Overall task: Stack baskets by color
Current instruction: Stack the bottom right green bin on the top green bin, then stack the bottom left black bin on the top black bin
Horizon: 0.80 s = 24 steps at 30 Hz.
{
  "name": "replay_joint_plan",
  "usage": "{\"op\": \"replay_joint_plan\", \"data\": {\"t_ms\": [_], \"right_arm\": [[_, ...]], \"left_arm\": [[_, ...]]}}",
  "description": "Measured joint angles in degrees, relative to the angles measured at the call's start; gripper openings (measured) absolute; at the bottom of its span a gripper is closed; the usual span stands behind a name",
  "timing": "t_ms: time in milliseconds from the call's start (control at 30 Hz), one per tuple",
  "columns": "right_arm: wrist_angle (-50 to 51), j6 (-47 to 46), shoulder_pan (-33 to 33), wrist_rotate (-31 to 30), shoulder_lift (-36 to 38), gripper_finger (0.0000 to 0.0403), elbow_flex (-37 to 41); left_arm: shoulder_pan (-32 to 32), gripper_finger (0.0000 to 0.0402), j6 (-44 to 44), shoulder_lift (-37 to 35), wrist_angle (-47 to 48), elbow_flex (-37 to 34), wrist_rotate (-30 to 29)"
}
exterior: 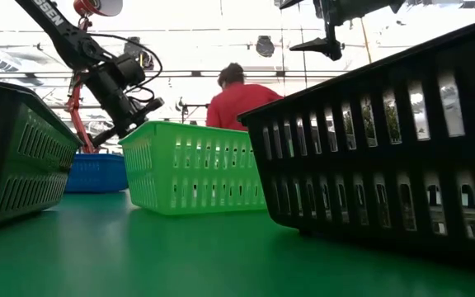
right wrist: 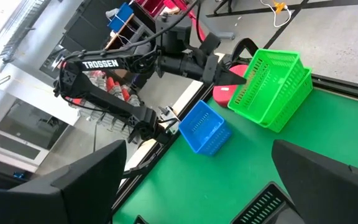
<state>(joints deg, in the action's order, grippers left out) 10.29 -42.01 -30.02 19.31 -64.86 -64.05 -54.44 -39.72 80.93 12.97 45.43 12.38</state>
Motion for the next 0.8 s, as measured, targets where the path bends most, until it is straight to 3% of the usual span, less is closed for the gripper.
{"op": "replay_joint_plan", "data": {"t_ms": [267,600,800], "right_arm": [[0.01,-0.34,0.00,0.16,0.00,0.0394,0.00],[0.04,-1.20,0.00,0.23,0.00,0.0394,0.00],[0.94,-2.32,0.11,0.26,0.00,0.0394,0.00]], "left_arm": [[0.20,0.0060,0.95,0.13,0.22,0.00,-0.50],[0.20,0.0186,1.49,-0.33,-2.44,0.00,-2.45],[0.82,0.0217,2.55,-2.62,-7.71,0.02,-2.28]]}}
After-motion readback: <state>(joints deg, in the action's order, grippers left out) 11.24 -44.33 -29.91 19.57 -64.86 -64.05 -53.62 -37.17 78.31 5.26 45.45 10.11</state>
